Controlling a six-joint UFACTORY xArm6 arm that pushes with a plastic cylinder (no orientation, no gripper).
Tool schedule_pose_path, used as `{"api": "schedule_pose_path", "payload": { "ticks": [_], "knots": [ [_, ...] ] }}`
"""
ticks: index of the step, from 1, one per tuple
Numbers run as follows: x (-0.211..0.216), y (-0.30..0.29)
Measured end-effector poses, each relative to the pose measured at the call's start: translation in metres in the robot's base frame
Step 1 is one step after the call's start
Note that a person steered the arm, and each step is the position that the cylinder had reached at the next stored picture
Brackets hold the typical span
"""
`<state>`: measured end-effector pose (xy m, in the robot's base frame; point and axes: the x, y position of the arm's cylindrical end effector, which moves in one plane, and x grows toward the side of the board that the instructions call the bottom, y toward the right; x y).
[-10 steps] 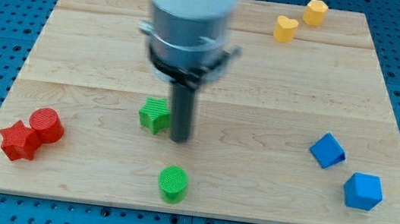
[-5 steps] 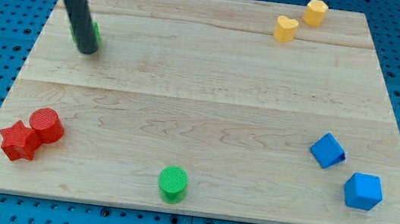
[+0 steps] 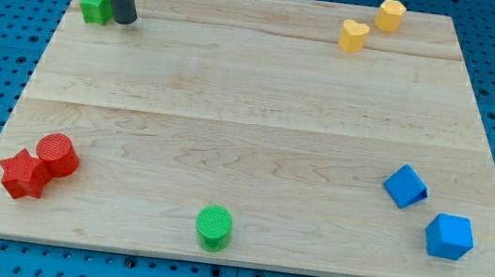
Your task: Drag the green star to the top left corner of the board
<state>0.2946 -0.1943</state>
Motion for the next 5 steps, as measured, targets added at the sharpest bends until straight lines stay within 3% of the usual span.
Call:
{"api": "schedule_pose_path", "payload": {
  "ticks": [1, 3, 4, 5],
  "knots": [
    [0.002, -0.054],
    [-0.06, -0.031],
    [-0.046, -0.013],
    [0.023, 0.043]
  ]
}}
